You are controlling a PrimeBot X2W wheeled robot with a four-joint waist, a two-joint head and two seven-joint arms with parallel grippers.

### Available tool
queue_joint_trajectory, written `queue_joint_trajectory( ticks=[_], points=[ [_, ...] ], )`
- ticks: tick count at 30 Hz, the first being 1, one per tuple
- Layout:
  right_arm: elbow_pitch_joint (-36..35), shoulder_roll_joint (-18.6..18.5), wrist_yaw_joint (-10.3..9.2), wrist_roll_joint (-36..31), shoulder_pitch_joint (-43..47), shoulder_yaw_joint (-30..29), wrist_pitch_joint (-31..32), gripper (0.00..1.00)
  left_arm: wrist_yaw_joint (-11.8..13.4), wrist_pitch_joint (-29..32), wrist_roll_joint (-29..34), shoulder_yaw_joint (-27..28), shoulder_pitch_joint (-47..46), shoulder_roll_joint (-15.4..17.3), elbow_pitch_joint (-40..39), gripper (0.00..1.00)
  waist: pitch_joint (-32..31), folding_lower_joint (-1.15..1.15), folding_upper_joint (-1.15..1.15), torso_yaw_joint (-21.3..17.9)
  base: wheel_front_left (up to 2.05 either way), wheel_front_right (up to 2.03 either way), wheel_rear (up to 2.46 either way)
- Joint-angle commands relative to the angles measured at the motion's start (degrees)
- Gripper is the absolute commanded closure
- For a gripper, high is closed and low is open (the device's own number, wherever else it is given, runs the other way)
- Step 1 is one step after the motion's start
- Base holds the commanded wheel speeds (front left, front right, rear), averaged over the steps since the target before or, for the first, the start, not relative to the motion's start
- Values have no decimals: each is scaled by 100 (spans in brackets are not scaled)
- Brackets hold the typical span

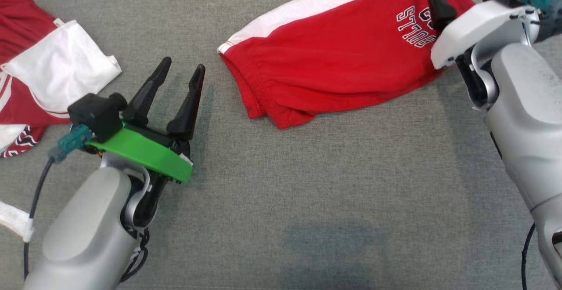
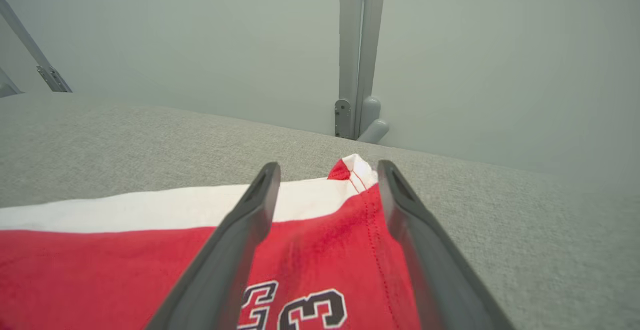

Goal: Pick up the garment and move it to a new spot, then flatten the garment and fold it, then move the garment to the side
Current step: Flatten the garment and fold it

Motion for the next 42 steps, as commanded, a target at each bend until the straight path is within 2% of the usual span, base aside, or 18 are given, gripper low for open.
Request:
queue_joint_trajectory(
  ticks=[1,7,13,16,22,27,33,39,40,41,42],
  points=[
    [24,-73,-8,105,275,-57,-70,0,136,0,500,274,320,-97,-110,0,-441,0,0,-75,0,0,0],
    [576,-224,-8,366,753,-575,98,0,390,0,1768,1117,1417,-612,-861,0,-812,0,0,173,0,0,0],
    [1159,-351,-7,478,822,-1033,292,0,270,1,2519,1493,2285,-1096,-1398,0,-923,0,0,535,0,0,0],
    [1271,-341,-7,484,795,-1102,273,0,212,1,2742,1539,2461,-1197,-1431,0,-921,0,0,631,0,0,0],
    [1806,-283,-7,382,726,-1187,630,0,38,1,3068,1594,2663,-1444,-1367,0,-914,0,0,801,0,0,0],
    [2285,-351,-7,240,570,-1344,695,0,-13,1,3121,1664,2659,-1560,-1353,0,-926,0,0,844,0,0,0],
    [2660,-430,-7,50,210,-1542,896,0,-55,1,3158,1636,2571,-1547,-1302,0,-925,0,0,870,0,0,0],
    [2814,-460,-7,-56,55,-1664,1607,1,-62,1,3075,1488,2481,-1497,-1248,0,-950,0,0,943,0,0,0],
    [2843,-476,-7,-81,85,-1720,1729,7,-63,1,3035,1446,2469,-1488,-1247,0,-949,0,0,971,0,0,0],
    [2850,-463,-7,-88,110,-1751,1775,39,-63,1,3027,1432,2460,-1487,-1244,0,-949,0,0,983,0,0,0],
    [2856,-446,-7,-97,141,-1774,1806,58,-63,1,3015,1418,2448,-1486,-1240,0,-950,0,0,995,0,0,0]
  ],
)
